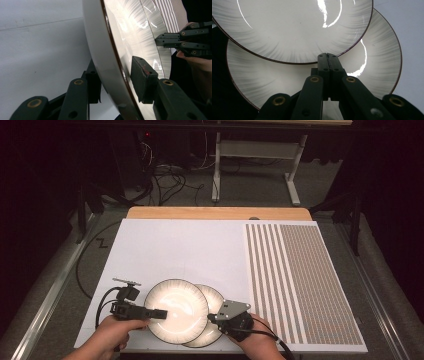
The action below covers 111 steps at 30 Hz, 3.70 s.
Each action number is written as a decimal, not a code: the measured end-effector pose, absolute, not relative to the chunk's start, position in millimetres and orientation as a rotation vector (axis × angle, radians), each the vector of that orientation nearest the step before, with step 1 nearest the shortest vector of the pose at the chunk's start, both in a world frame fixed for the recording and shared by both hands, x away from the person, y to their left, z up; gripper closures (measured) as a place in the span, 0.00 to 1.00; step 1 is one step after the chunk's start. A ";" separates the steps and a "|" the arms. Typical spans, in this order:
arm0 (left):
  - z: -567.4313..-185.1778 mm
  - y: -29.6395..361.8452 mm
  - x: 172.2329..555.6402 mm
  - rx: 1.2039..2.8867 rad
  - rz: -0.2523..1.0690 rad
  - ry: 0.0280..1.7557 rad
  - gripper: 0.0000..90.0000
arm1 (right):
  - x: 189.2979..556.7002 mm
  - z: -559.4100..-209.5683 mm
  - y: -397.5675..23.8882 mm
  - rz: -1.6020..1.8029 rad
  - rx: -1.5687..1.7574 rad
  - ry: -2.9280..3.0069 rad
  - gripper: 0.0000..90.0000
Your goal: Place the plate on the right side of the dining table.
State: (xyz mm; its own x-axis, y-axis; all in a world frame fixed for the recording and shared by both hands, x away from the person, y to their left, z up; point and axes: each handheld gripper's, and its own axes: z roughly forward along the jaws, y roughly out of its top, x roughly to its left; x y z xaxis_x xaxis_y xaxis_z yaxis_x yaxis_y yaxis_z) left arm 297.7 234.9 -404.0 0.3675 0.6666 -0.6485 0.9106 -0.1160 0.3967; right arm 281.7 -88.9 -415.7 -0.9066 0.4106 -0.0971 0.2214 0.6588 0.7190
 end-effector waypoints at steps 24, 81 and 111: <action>-406.6 238.0 295.7 1.780 -0.414 1.364 0.76 | 284.1 -407.4 -103.7 1.153 0.566 2.577 1.00; -391.2 264.4 294.6 1.660 -0.018 1.112 0.85 | 305.4 -387.3 -222.5 1.296 0.944 2.149 0.18; -389.2 269.2 283.1 1.624 0.356 0.887 0.85 | 302.4 -382.2 -227.3 1.377 0.945 2.037 0.01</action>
